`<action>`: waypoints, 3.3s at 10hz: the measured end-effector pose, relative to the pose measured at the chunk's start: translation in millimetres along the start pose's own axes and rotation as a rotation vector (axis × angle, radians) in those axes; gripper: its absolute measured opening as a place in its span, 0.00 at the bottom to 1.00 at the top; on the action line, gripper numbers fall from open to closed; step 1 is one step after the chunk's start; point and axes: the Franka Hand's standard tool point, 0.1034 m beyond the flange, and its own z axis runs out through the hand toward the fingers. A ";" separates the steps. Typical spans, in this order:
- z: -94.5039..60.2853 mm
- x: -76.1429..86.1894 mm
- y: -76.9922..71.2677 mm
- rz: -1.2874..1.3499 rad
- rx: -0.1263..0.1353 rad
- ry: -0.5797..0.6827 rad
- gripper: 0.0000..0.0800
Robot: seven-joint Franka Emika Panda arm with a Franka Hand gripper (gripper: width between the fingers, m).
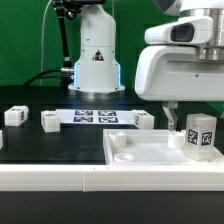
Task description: Assemble one leg
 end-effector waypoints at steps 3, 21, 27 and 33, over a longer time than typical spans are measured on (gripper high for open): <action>0.0 0.2 0.1 0.017 0.000 0.001 0.50; 2.0 -6.1 -6.0 1.434 0.001 -0.012 0.36; 3.0 -4.9 -5.5 1.251 0.019 0.001 0.80; 1.4 -0.2 -9.7 0.587 0.028 0.033 0.81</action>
Offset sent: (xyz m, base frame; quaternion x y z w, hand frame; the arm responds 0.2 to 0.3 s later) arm 0.0000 0.0000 0.0000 0.0000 0.0000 0.0650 0.9979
